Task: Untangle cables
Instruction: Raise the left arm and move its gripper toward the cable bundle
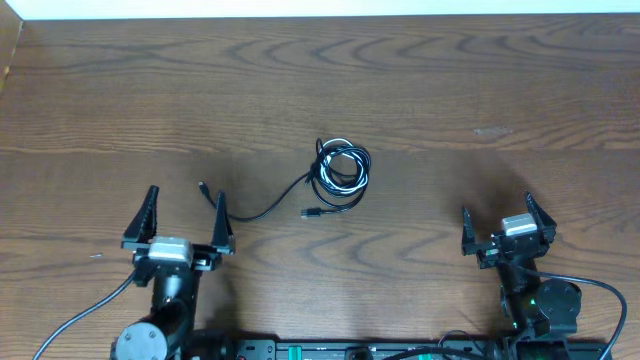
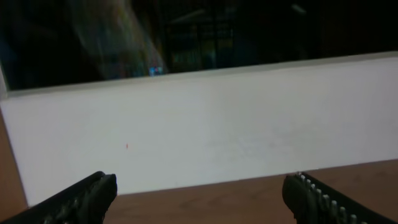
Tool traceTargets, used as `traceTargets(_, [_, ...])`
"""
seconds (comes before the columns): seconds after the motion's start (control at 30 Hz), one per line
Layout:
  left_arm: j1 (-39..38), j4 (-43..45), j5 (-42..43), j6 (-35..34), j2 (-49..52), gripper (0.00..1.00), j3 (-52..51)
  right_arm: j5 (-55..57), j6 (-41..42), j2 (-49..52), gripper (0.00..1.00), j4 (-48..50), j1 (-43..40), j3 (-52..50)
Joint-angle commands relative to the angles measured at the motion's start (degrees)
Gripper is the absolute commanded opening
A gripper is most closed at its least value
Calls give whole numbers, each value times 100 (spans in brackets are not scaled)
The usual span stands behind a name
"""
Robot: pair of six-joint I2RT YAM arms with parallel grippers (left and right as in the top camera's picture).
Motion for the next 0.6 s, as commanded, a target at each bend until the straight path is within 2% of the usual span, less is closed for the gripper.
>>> traceTargets(0.0, [35,-289,251,-74,275,91,693,0,-13,2,99,-7,35,-20])
traceTargets(0.2, [35,-1290,573,-70,1207,91,1897,-2,-13,2,99,-7,35,-20])
traceTargets(0.43, [35,-2677,1696,-70,3086,91,3613,0,-13,2,99,-7,35,-20])
traceTargets(0.57, [35,-3366,2124,-70,4094,91,4251,0,-13,2,99,-7,35,-20])
